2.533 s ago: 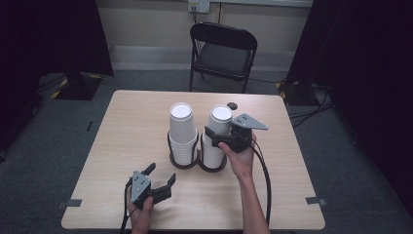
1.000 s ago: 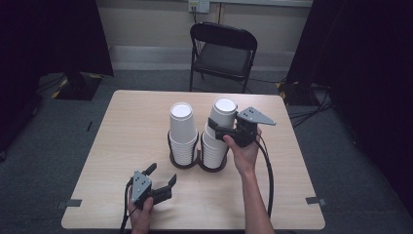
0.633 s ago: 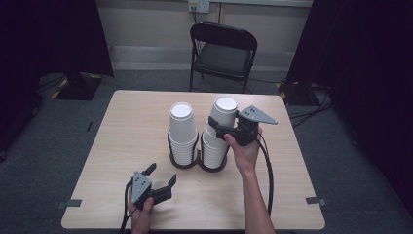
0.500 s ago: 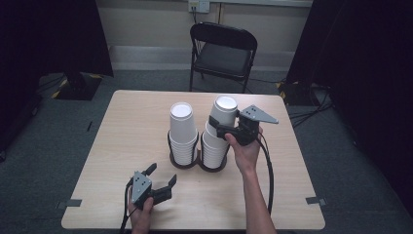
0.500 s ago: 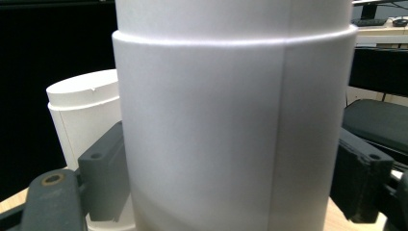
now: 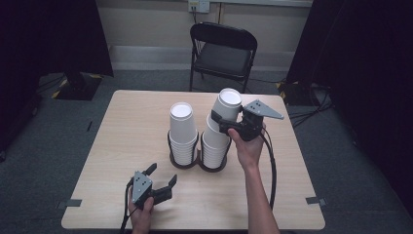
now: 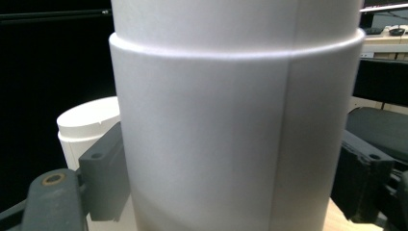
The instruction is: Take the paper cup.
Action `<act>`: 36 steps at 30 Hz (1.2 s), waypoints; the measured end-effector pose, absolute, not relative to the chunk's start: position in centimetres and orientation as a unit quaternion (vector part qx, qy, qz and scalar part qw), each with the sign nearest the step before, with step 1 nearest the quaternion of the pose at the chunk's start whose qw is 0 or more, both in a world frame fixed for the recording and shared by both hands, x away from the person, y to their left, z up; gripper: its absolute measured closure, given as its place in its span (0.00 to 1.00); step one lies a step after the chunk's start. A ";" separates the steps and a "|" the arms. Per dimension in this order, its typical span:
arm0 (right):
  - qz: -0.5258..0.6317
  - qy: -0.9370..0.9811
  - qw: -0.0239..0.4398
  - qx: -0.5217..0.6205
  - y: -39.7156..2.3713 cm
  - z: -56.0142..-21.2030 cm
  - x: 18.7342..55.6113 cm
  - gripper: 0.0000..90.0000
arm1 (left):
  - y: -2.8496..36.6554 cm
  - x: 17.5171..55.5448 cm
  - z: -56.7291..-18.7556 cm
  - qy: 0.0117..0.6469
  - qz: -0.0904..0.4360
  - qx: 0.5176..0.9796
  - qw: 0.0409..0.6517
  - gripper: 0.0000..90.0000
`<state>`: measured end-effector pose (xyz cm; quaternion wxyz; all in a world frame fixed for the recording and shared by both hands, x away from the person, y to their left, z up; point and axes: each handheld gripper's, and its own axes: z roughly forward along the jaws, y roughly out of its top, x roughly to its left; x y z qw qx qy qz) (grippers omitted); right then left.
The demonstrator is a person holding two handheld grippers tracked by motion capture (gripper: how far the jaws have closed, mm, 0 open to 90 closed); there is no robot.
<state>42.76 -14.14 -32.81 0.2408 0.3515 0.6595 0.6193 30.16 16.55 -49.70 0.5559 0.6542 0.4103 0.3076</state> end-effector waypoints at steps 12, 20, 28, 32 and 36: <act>0.631 0.646 0.248 0.351 -15.0 -31.4 42.1 0.18 | 17.0 30.6 -49.7 0.433 0.286 0.642 0.564 0.24; 0.638 0.640 0.246 0.349 -15.2 -30.5 41.7 0.18 | 16.4 30.3 -49.7 0.422 0.309 0.652 0.549 0.25; 0.637 0.634 0.255 0.357 -16.5 -29.5 40.9 0.18 | 16.6 30.6 -49.6 0.429 0.294 0.653 0.551 0.25; 0.635 0.632 0.260 0.360 -17.3 -29.3 40.2 0.18 | 16.7 30.6 -49.7 0.423 0.288 0.656 0.555 0.26; 0.628 0.629 0.267 0.373 -18.1 -29.6 39.5 0.19 | 16.6 30.9 -49.6 0.415 0.278 0.664 0.557 0.26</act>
